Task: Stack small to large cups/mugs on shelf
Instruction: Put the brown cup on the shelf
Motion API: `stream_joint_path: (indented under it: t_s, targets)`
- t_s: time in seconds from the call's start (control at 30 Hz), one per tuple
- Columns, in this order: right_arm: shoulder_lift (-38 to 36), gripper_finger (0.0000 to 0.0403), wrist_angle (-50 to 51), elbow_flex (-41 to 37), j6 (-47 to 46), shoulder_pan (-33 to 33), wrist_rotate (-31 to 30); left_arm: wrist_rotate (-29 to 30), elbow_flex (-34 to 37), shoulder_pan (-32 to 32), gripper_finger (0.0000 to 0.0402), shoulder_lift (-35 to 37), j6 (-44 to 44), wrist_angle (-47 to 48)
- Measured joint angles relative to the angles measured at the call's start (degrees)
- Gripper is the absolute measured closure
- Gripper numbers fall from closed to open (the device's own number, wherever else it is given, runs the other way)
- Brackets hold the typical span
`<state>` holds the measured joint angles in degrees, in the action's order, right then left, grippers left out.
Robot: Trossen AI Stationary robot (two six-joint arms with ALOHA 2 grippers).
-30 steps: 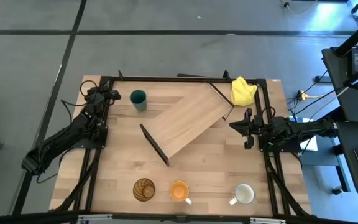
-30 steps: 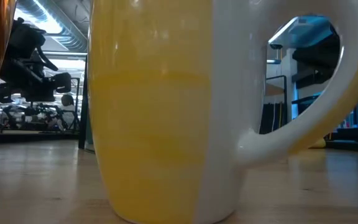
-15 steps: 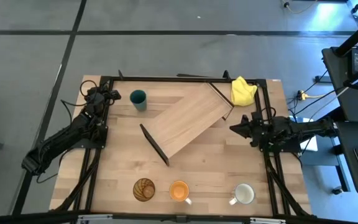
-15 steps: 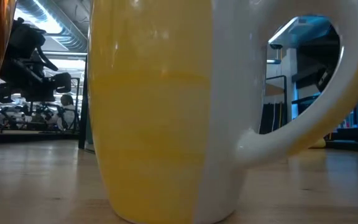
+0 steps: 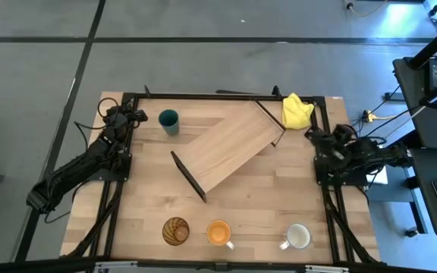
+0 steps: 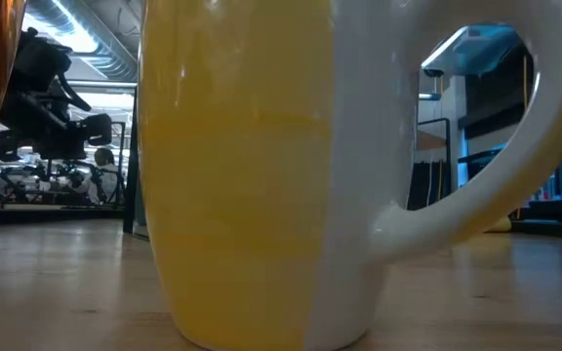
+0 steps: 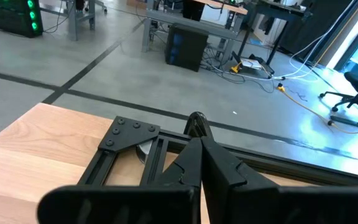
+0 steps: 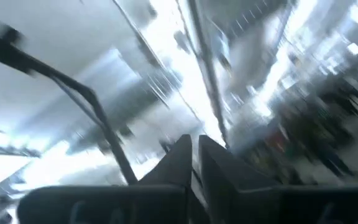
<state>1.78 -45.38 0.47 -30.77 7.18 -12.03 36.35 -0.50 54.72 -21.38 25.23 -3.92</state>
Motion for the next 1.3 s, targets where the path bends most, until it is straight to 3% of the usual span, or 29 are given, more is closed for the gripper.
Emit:
stream_joint_path:
  t_s: [0.23, 0.77, 1.07, 1.3]
  targets:
    - [0.00, 0.0370, -11.82, 0.04, 8.68, 0.00, 1.50, 0.01, -0.01, 0.00, 0.0401, 0.00, 0.02, 0.00]
    - [0.00, 0.0370, -7.29, 0.04, 10.41, 0.00, 1.13, 0.00, -0.01, 0.01, 0.0401, -0.01, 0.01, -0.01]
    - [0.00, 0.0370, 9.15, 0.04, 10.47, 0.00, 1.11, 0.01, -0.01, 0.01, 0.0401, -0.01, 0.02, 0.00]
    - [0.02, 0.0370, 29.41, 0.04, 13.10, 0.00, 1.11, 0.00, 0.00, 0.01, 0.0401, -0.01, 0.01, 0.00]
